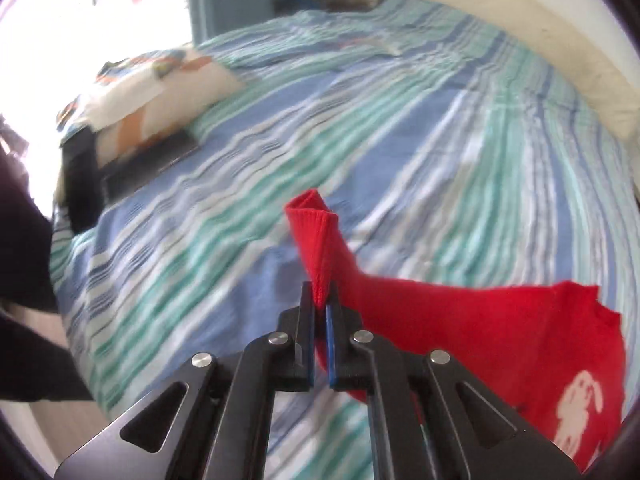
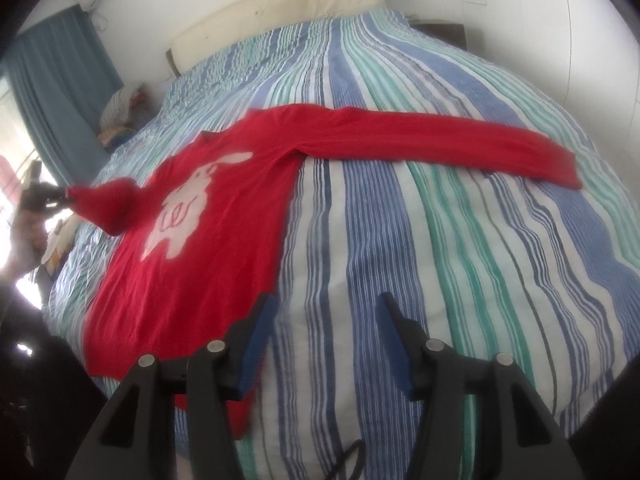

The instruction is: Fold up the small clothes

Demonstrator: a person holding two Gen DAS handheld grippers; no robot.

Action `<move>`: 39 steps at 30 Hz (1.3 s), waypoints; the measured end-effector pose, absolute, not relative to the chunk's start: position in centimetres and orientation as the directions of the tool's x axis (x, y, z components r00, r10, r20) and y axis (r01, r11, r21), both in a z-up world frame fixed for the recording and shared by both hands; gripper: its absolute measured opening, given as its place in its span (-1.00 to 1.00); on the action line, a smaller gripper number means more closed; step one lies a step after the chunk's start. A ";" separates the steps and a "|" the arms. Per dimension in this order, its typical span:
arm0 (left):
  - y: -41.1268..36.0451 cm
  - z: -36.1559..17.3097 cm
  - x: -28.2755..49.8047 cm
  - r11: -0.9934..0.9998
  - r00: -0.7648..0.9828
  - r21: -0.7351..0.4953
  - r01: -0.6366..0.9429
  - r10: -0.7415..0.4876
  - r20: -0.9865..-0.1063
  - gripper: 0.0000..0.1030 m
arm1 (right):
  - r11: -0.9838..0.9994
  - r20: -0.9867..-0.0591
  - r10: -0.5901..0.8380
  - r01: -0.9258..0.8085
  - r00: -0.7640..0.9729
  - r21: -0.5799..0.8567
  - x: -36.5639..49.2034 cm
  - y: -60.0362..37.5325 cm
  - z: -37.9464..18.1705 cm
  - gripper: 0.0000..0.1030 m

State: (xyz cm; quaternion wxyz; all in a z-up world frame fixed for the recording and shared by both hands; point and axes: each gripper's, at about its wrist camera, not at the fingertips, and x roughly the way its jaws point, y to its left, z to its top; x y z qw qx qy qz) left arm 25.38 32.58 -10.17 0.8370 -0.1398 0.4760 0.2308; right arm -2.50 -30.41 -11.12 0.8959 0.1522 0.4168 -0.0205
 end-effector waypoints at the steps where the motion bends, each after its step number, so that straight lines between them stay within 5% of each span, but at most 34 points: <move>1: 33.8 -12.0 24.7 0.835 0.402 -0.002 -0.550 0.263 -0.877 -0.95 | 0.955 -0.753 0.093 0.155 0.651 0.252 -2.4 -30.1 -11.1 0.02; 14: 35.2 -17.6 21.9 0.813 0.327 0.020 -0.582 0.257 -0.910 -0.83 | 0.979 -0.768 0.043 0.125 0.639 0.159 -2.9 -27.9 -11.3 0.02; 16: 35.3 -17.3 22.0 0.817 0.310 0.053 -0.574 0.277 -0.909 -0.65 | 0.980 -0.769 0.031 0.133 0.638 0.150 -3.0 -28.1 -11.5 0.02; 18: 35.0 -16.3 21.3 0.811 0.292 0.107 -0.575 0.325 -0.899 0.05 | 0.979 -0.769 0.023 0.141 0.639 0.146 -2.9 -28.3 -11.5 0.02; 21: 33.9 -13.6 19.2 0.824 0.349 0.116 -0.554 0.357 -0.867 0.31 | 0.978 -0.761 0.012 0.150 0.649 0.143 -3.0 -28.5 -11.3 0.07; 30: 17.3 -7.5 12.4 0.998 0.542 -0.047 -0.048 -0.013 -0.840 0.50 | 0.980 -0.795 0.069 0.107 0.603 0.166 -0.6 -29.7 -9.5 0.19; 34: 8.6 -9.3 9.5 0.984 0.508 -0.102 0.145 -0.163 -0.846 0.51 | 0.988 -0.822 0.129 0.001 0.555 0.155 2.0 -27.9 -7.9 0.19; 39: 2.0 -14.8 6.0 0.967 0.347 -0.087 0.241 -0.170 -0.922 0.51 | 0.978 -0.847 0.206 -0.126 0.490 0.165 3.5 -23.5 -9.4 0.20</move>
